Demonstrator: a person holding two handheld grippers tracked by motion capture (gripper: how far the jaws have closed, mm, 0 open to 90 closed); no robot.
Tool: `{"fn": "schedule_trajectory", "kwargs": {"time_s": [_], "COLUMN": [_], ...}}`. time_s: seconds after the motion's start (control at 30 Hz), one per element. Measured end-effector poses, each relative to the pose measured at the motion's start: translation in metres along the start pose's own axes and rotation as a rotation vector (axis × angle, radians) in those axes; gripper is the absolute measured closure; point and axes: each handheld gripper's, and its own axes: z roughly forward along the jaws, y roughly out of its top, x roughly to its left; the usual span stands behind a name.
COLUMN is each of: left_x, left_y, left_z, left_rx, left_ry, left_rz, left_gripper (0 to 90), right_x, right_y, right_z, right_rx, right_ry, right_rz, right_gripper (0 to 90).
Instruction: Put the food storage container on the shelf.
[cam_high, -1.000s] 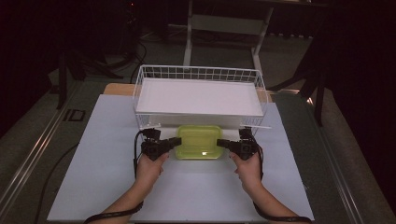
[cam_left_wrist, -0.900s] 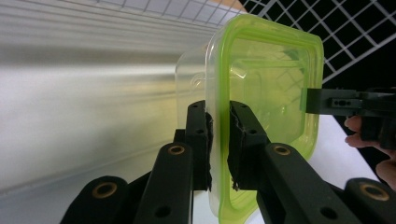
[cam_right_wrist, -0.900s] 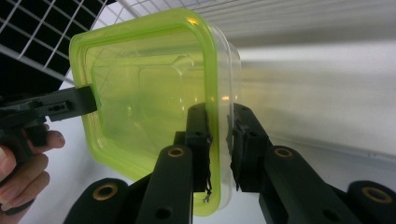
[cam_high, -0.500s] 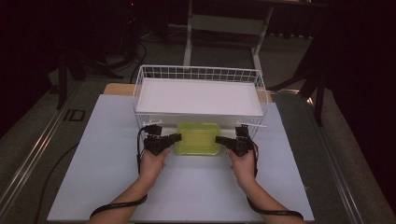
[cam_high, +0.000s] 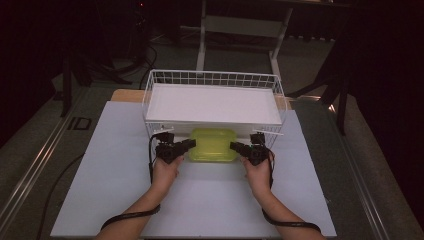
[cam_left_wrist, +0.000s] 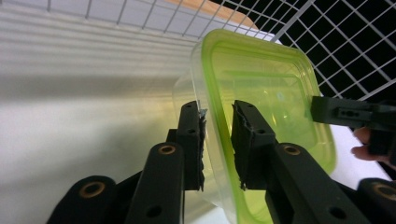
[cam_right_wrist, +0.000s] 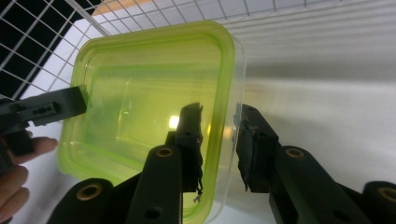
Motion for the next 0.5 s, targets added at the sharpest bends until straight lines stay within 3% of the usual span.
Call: {"fn": "schedule_trajectory", "kwargs": {"time_s": [0.17,0.33,0.43,0.5], "left_x": [0.003,0.007,0.005,0.003], "left_y": [0.0,0.001,0.003,0.004], "left_z": [0.007,0.011,0.01,0.007], "left_rx": [-0.014,-0.025,-0.026,-0.035], "left_ry": [0.013,0.017,0.032,0.028], "left_rz": [0.014,0.012,0.037,0.047], "left_gripper": [66.9,64.4,60.0,59.5], "right_x": [-0.001,-0.006,-0.002,0.0], "right_y": [0.0,0.001,0.001,0.0], "right_z": [0.004,0.008,0.006,0.004], "right_rx": [-0.022,-0.031,-0.038,-0.06], "right_ry": [-0.027,-0.014,-0.026,-0.047], "right_rz": [-0.046,-0.014,-0.056,-0.114], "right_gripper": [67.6,62.2,56.8,53.6]}}
